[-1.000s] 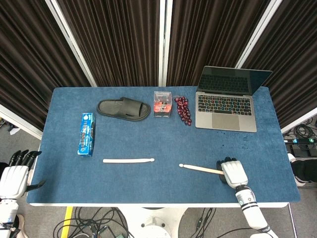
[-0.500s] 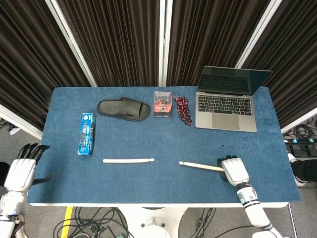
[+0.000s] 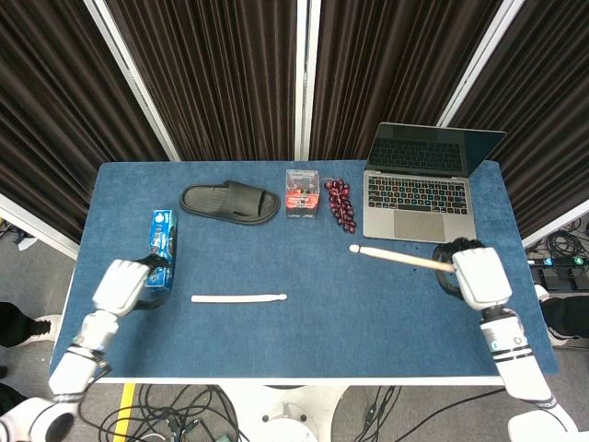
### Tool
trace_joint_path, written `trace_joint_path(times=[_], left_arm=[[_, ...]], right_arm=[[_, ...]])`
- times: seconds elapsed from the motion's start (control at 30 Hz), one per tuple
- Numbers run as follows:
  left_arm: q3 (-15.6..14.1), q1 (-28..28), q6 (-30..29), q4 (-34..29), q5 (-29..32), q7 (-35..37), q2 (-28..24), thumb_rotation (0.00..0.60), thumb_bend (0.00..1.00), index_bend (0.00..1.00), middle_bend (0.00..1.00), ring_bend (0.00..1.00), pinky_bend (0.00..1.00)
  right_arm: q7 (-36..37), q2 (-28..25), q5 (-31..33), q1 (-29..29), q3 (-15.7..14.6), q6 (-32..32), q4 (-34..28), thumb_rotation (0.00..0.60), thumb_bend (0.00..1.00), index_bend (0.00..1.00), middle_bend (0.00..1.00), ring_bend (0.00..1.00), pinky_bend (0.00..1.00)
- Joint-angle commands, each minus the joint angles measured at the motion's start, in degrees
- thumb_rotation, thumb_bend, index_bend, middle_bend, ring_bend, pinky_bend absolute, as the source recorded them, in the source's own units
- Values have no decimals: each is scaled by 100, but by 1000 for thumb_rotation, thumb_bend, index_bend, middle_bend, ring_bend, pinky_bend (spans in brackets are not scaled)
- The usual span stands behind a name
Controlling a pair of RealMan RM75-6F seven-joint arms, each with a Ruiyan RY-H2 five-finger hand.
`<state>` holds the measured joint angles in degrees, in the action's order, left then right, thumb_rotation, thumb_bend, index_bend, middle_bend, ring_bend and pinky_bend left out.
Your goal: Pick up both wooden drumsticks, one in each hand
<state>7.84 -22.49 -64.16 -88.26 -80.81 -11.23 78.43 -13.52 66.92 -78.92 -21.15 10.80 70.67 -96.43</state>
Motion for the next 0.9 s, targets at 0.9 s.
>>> trace_joint_path(times=[0.9], left_arm=[[-46, -1090, 274, 145, 2762, -3345, 1920, 600, 262, 434, 459, 754, 855]], right_arm=[[226, -37, 355, 311, -284, 107, 148, 600, 746, 571, 561, 348, 409]])
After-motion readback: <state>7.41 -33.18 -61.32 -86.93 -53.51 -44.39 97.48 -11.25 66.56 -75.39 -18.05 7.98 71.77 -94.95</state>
